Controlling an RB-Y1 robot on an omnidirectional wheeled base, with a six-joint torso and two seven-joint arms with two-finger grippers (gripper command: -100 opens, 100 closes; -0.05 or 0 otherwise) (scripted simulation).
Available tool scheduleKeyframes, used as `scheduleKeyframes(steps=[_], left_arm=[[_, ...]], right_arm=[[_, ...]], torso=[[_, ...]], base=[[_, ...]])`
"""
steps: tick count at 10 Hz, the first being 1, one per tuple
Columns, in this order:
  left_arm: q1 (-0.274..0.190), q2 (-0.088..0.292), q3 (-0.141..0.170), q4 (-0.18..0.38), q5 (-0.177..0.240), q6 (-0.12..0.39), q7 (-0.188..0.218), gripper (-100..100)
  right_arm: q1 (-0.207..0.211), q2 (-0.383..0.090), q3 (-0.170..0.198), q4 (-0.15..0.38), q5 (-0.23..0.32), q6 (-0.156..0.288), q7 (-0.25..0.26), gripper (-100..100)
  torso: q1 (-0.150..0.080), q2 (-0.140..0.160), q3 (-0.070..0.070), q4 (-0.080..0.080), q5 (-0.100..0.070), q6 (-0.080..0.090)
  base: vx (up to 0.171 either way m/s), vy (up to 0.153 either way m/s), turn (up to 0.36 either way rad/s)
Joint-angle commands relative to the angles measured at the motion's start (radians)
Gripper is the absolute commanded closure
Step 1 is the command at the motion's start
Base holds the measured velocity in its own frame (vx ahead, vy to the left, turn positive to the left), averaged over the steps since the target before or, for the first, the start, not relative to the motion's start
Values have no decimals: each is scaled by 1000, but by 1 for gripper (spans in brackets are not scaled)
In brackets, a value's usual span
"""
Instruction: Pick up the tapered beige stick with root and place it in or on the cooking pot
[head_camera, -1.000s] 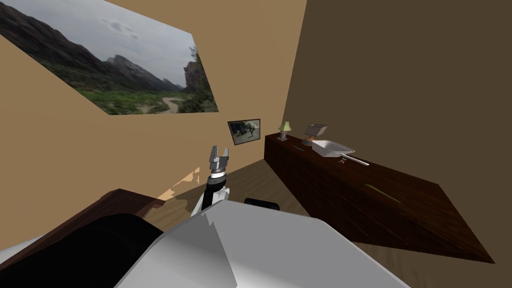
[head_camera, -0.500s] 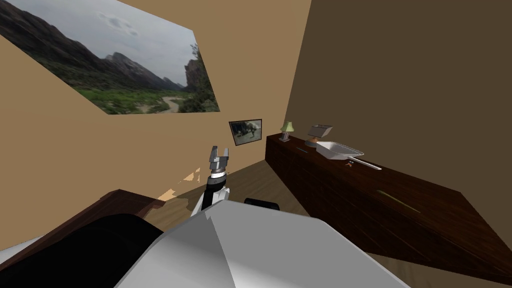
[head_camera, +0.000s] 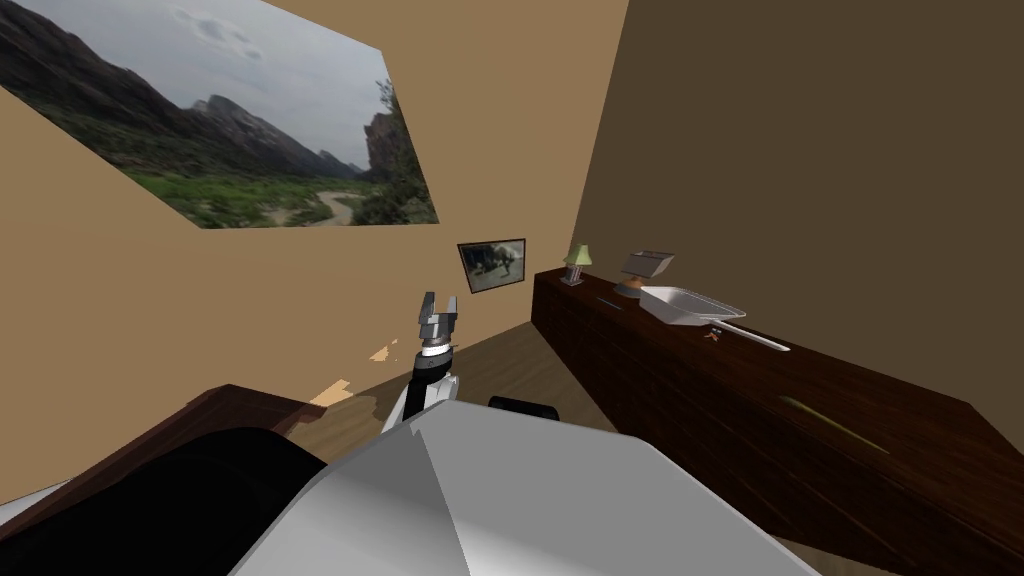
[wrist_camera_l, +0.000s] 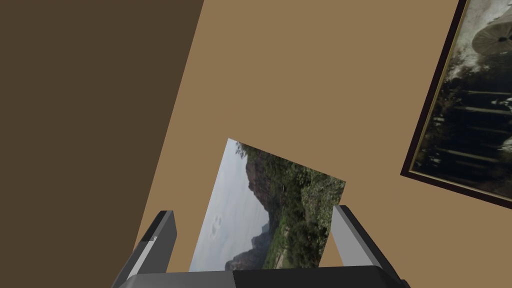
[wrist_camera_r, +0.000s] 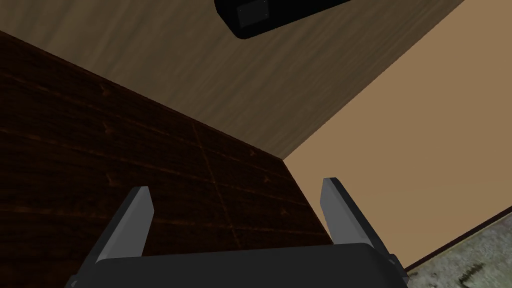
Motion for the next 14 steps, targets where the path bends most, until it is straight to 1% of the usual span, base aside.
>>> scheduleKeyframes(steps=[1,2,3,4,5,6,7,8,10,11,12,13,14], left_arm=[[0,0,0,0,0,0,0,0],[0,0,0,0,0,0,0,0],[0,0,0,0,0,0,0,0],[0,0,0,0,0,0,0,0],[0,0,0,0,0,0,0,0],[0,0,0,0,0,0,0,0],[0,0,0,0,0,0,0,0],[0,0,0,0,0,0,0,0],[0,0,0,0,0,0,0,0],[0,0,0,0,0,0,0,0],[0,0,0,0,0,0,0,0],[0,0,0,0,0,0,0,0],[0,0,0,0,0,0,0,0]], right_arm=[[-7,-46,6,42,16,-8,12,-100],[5,-80,-2,65,38,-9,29,-100],[5,-101,-2,83,38,-9,29,-100],[5,-109,-2,83,38,-9,29,-100],[16,-148,-10,121,60,-10,47,-100],[16,-170,-10,121,60,-10,47,-100],[26,-202,-20,156,81,-12,65,-100],[26,-228,-20,156,81,-12,65,-100],[42,-309,-39,217,122,-16,102,-100],[42,-335,-39,218,122,-16,102,-100],[48,-377,-49,243,142,-20,120,-100],[48,-383,-49,243,142,-20,120,-100],[54,-425,-58,263,160,-24,138,-100]], torso=[[0,0,0,0,0,0],[-1,0,0,0,0,0],[-2,-1,0,0,-1,0],[-2,0,0,0,-1,0],[-2,3,1,1,-1,0],[-3,1,1,0,-1,0],[-3,1,0,0,-1,0],[-3,0,0,0,-1,0],[-6,-3,-2,-1,-1,0],[-8,-5,-3,-1,-2,0],[-8,-3,-2,-1,-2,0],[-8,-4,-2,-1,-2,0],[-6,-2,-1,0,-2,0]], base=[[79,0,2],[97,-16,-4],[76,-21,0],[29,-14,3],[73,-26,-8],[78,-31,-6],[83,-38,-7],[84,-46,-7],[147,-94,-15],[122,-102,-1],[130,-97,-13],[93,-77,-4],[86,-118,-21]])
